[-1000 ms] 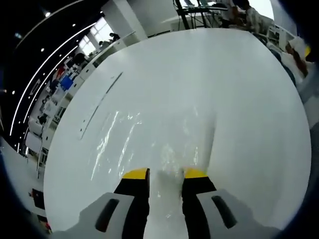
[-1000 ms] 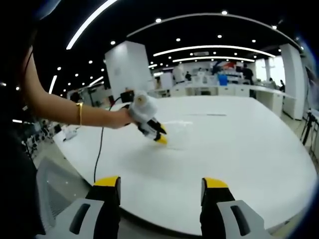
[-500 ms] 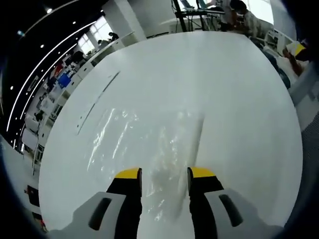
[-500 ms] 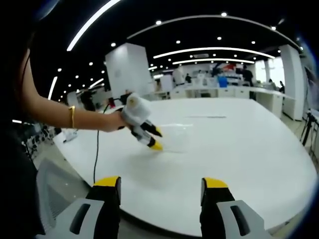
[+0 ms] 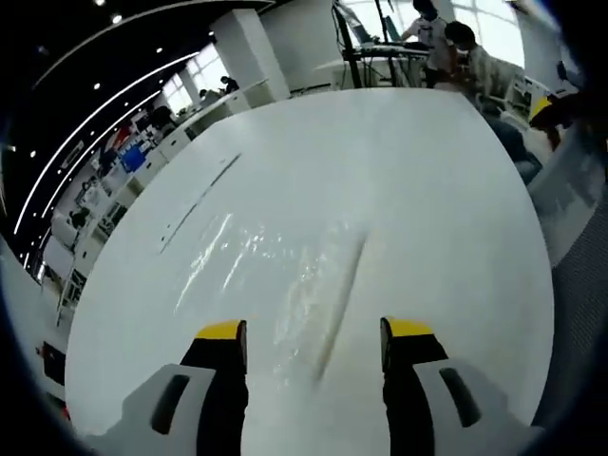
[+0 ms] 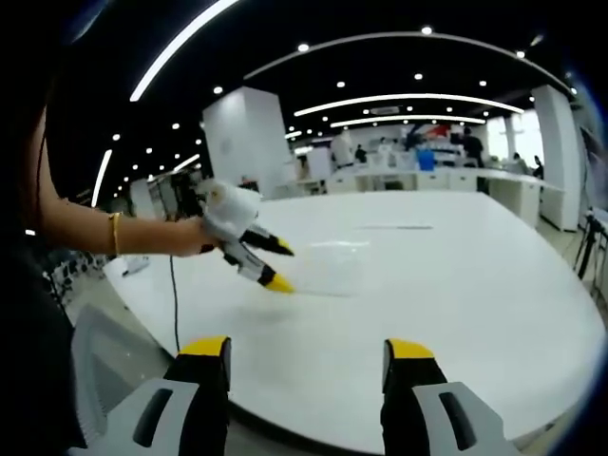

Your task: Open the resealable bag by pulling the two sides of the seal apart until the entire bag opening is separated and visibly accessible.

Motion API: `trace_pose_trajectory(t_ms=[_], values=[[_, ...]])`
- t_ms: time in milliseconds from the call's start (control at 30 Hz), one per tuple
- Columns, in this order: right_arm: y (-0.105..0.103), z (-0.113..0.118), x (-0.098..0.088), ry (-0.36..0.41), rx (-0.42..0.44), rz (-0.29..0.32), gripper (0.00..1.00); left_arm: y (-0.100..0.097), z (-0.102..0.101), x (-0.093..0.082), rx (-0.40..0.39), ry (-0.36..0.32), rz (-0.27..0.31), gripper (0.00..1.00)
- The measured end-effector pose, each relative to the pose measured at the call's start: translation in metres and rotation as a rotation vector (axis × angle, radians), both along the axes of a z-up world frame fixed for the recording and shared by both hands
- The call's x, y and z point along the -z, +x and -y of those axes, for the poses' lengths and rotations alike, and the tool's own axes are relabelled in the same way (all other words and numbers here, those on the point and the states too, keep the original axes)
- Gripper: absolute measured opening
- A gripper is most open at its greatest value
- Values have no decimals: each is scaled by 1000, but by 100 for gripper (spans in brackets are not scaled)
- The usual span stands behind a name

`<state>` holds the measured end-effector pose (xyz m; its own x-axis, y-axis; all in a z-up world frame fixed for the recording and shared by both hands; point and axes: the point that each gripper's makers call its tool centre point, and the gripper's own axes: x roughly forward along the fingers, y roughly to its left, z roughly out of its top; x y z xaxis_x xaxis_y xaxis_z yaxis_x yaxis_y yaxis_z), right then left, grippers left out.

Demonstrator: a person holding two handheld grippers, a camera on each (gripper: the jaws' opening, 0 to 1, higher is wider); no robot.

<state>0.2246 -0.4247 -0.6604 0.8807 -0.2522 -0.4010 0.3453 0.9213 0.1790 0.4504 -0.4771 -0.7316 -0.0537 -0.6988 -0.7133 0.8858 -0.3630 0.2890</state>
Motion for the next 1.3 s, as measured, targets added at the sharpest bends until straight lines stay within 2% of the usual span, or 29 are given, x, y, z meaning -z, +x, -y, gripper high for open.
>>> trace_pose_trajectory(t_ms=[100, 200, 300, 333, 400, 533, 767, 967, 1033, 1100, 1200, 1267, 1300], values=[[0, 0, -1, -5, -1, 3, 63, -2, -11, -9, -17, -13, -6, 54], [1, 0, -1, -12, -1, 5, 63, -3, -19, -23, -67, -67, -71, 57], [1, -1, -2, -13, -5, 9, 63, -2, -33, -36, -96, -104, -111, 60], [1, -1, -2, -14, -7, 11, 63, -4, -39, -42, -111, -132, -160, 60], [1, -2, -2, -15, -8, 12, 63, -4, -47, -50, -131, -163, -204, 63], [2, -2, -2, -20, -4, 14, 63, 0, -68, -63, -155, -195, -202, 72], [2, -3, -4, -29, -12, 22, 61, 2, -98, -83, -237, -262, -229, 78], [1, -3, -5, -41, -6, 21, 62, -4, -128, -88, -280, -286, -248, 83], [1, -2, -5, -44, -6, 21, 62, -5, -137, -91, -292, -307, -253, 84], [1, -3, -6, -47, -7, 22, 62, -8, -142, -97, -303, -364, -254, 84], [0, -3, -6, -50, -7, 22, 64, -13, -152, -96, -315, -365, -251, 89], [0, -3, -6, -52, -3, 22, 65, -15, -158, -99, -334, -392, -272, 95], [0, -2, -7, -55, 1, 23, 65, -18, -160, -101, -350, -414, -308, 97]])
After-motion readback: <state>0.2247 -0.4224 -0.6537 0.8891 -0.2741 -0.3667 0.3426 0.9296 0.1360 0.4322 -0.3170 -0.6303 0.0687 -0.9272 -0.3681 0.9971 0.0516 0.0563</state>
